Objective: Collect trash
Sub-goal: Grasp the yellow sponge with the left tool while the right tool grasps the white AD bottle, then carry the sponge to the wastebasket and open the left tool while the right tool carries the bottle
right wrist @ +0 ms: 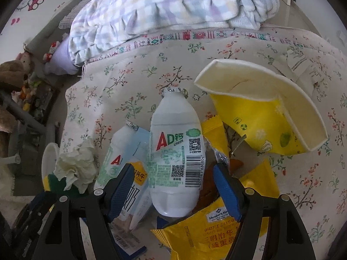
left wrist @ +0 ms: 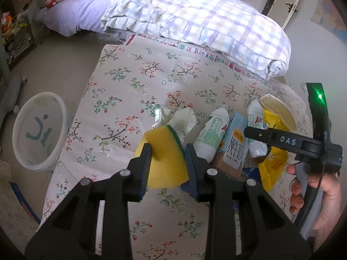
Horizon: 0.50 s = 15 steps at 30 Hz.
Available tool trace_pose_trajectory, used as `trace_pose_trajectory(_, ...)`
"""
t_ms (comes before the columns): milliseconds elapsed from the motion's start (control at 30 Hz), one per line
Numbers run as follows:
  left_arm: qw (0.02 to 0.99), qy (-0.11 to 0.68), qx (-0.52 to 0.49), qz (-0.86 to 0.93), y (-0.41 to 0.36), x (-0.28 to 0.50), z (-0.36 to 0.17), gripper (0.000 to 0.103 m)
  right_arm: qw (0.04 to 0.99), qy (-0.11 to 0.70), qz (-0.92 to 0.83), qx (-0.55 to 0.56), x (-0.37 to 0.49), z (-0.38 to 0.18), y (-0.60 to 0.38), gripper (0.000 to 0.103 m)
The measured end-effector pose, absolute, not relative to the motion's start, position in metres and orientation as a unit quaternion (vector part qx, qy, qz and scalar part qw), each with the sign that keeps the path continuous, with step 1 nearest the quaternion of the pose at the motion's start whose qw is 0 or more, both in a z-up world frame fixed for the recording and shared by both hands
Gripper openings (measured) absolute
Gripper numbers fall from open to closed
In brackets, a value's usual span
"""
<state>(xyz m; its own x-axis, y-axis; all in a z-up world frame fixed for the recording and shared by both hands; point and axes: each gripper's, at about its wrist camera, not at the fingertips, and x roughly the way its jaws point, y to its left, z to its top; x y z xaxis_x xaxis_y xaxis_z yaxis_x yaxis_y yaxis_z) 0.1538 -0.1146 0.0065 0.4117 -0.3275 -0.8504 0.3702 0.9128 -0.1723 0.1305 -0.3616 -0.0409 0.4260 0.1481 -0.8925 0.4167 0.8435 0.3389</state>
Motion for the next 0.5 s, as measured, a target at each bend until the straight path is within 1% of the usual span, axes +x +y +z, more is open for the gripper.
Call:
trace_pose_trajectory(67,0.839,0.501,0.02,-0.209,-0.114,0.153,0.007,0.028,0.801,0.532,-0.075,0.265,0.131,-0.041,-0.359,0.054)
trace_pose_trajectory(100,0.839,0.501,0.018,-0.21,-0.113,0.152,0.008,0.027,0.799,0.532,-0.069,0.27,0.13,-0.041,-0.359,0.054)
trace_pose_trajectory(167,0.839,0.501,0.014,-0.212,-0.111,0.151,0.01,0.018,0.798,0.531,-0.069,0.277,0.128,-0.04,-0.358,0.054)
trace_pose_trajectory(200,0.84,0.499,0.011,-0.212,-0.109,0.151,0.013,0.016,0.798,0.527,-0.067,0.283,0.126,-0.037,-0.359,0.054)
trace_pose_trajectory(500,0.853,0.473,-0.027,-0.219,-0.078,0.146,0.039,0.013,0.825,0.48,-0.039,0.294,0.111,0.002,-0.348,0.054)
